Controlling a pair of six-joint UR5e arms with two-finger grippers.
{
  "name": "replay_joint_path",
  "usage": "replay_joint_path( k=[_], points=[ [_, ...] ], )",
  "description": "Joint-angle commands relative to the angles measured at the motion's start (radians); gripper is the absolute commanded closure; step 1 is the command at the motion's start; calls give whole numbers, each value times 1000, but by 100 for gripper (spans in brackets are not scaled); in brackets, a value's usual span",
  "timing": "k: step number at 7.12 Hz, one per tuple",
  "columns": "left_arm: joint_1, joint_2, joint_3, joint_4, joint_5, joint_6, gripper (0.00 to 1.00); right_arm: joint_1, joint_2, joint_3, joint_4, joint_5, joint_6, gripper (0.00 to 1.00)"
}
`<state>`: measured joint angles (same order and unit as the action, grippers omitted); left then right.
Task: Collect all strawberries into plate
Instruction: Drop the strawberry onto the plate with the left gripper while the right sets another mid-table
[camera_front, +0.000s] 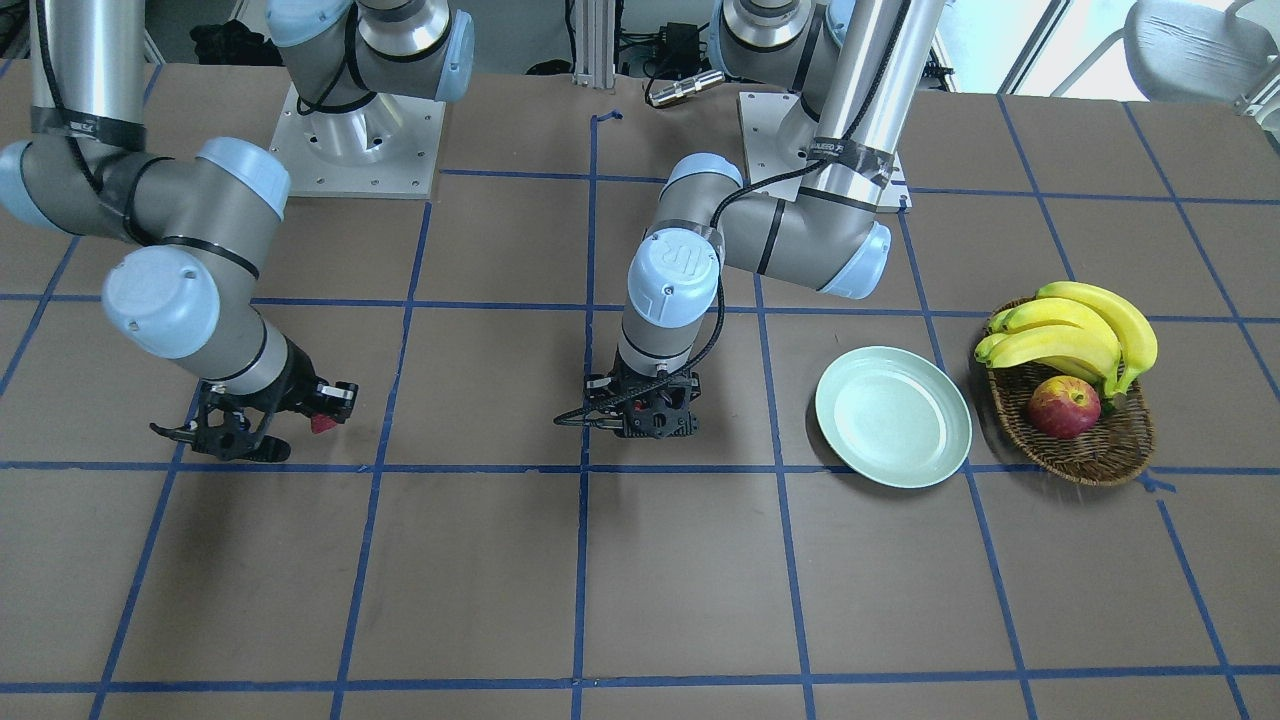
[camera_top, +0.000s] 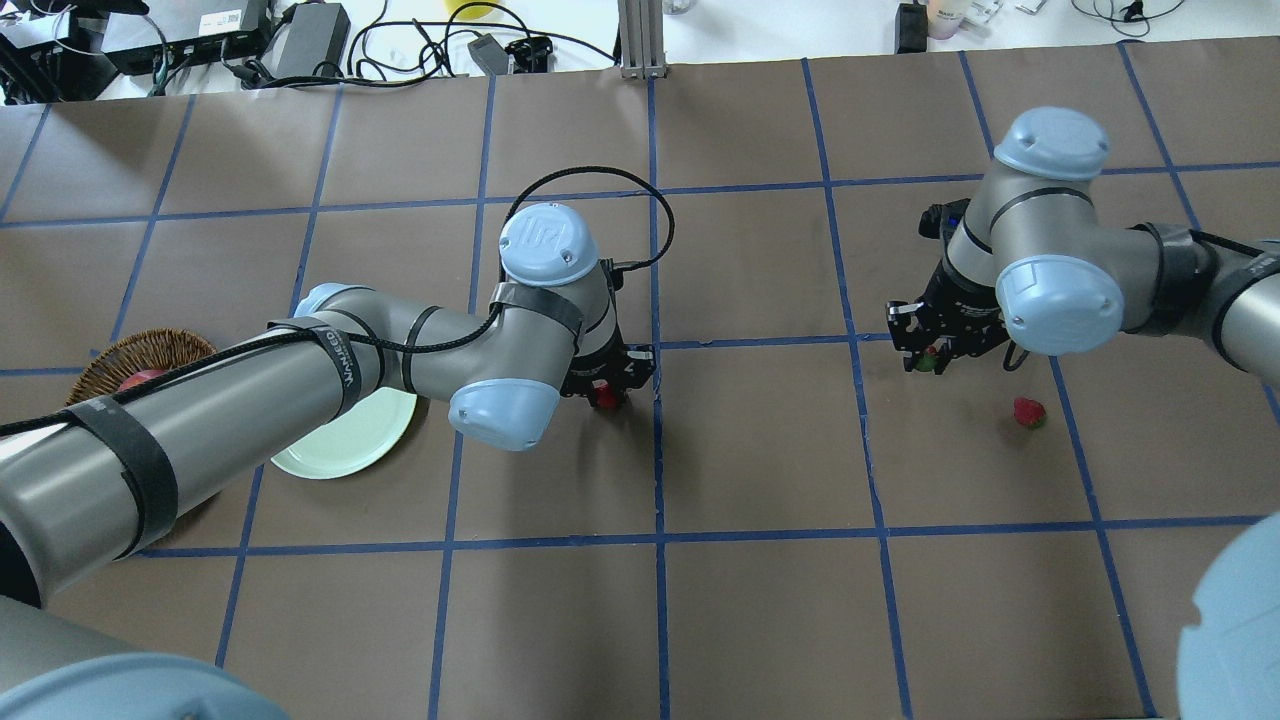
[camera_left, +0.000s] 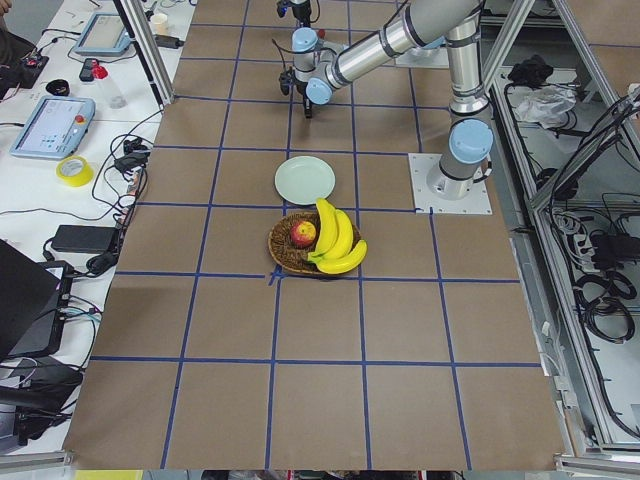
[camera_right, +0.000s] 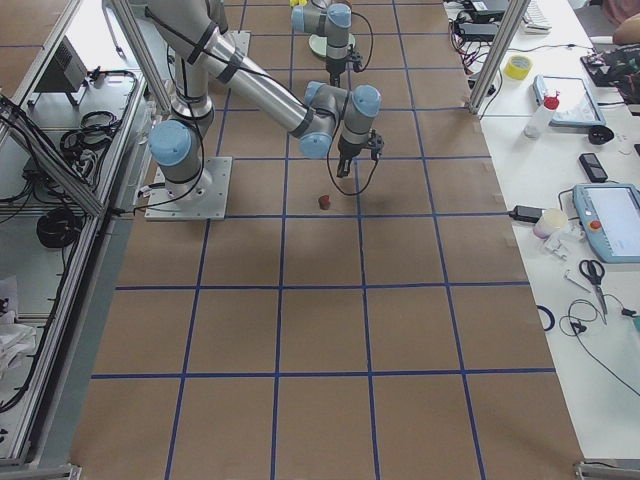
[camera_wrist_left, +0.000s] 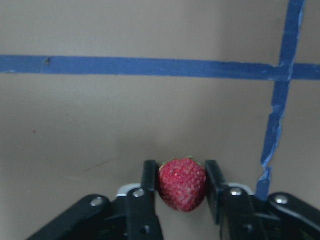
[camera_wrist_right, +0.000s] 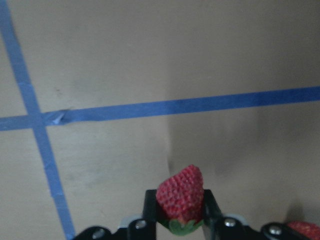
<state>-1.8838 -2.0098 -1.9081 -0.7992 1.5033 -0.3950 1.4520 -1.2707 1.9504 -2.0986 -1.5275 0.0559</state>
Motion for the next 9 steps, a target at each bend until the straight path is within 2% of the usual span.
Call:
replay_joint_path(
  k=[1, 2, 3, 4, 6, 7, 8, 9],
  points=[
    [15, 41, 11, -11, 6, -6, 100, 166, -2, -13, -4, 82, 320, 97],
    [82, 72, 12, -44, 15, 4, 100, 224, -1, -24, -11, 171, 417, 96],
    [159, 112, 9, -85, 14, 142, 100, 270, 7, -30, -44, 276, 494, 97],
    [236, 147, 15, -157, 18, 239, 100, 328, 31, -33, -129, 338, 598, 96],
    [429, 166, -5, -179, 29, 545, 100, 453, 121, -65, -266, 349, 721, 96],
    [501, 160, -20, -179, 29, 636, 100, 479, 155, -95, -268, 351, 758, 94],
    [544, 131, -41, -155, 37, 732, 100, 485, 172, -100, -270, 351, 763, 80],
    [566, 119, -72, -125, 49, 740, 100, 488, 183, -90, -267, 336, 762, 45]
  ],
)
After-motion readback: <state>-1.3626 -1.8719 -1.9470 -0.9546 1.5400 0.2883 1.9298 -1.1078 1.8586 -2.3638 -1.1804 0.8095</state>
